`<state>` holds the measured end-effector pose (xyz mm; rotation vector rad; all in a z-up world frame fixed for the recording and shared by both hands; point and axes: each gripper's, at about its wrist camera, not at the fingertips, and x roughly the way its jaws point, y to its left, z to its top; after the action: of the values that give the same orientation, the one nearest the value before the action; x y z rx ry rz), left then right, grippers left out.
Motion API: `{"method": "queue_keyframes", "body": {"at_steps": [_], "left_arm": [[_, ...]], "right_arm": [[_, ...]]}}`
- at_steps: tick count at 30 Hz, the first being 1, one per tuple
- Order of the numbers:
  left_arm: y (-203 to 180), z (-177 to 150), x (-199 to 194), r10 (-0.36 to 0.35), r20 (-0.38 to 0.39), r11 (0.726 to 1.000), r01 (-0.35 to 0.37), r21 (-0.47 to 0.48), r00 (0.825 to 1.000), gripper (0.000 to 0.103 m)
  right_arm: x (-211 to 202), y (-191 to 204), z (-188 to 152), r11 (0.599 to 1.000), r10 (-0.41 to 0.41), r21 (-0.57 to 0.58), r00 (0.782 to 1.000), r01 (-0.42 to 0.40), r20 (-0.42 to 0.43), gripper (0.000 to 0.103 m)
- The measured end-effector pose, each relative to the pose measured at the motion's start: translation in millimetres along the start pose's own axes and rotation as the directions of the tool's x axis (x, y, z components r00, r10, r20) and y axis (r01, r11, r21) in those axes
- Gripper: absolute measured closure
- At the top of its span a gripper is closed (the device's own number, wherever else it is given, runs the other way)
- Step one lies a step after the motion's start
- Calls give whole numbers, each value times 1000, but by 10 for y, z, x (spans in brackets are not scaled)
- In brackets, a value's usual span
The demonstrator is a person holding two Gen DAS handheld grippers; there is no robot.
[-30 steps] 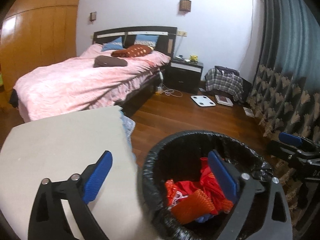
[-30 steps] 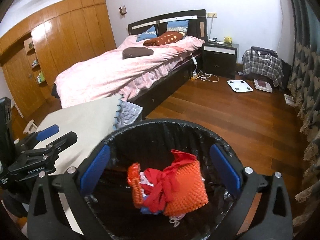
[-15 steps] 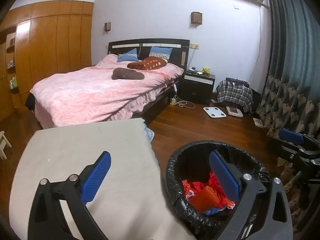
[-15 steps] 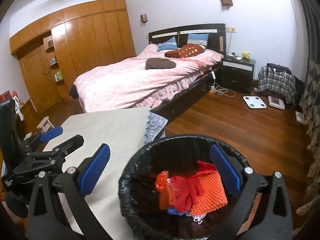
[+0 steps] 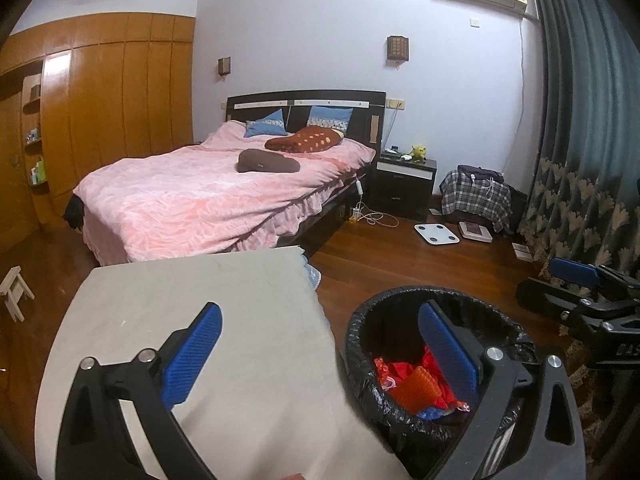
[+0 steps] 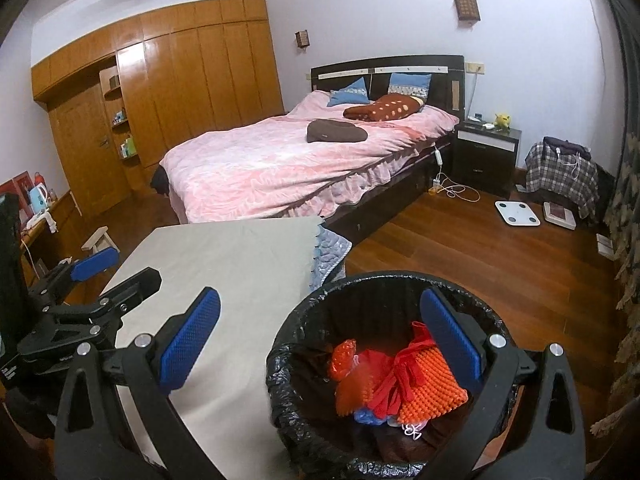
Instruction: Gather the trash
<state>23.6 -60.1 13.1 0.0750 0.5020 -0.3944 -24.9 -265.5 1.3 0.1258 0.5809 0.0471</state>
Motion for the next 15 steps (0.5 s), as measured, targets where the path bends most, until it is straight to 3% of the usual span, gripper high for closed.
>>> {"method": "queue_keyframes", "body": {"at_steps": [15], "left_arm": [[28,-3,-87,13,15,1000,-13,-6,1000,6]], "right_arm": [[-4,69,-3,1000,5,-9,1000,-5,1,5]]}}
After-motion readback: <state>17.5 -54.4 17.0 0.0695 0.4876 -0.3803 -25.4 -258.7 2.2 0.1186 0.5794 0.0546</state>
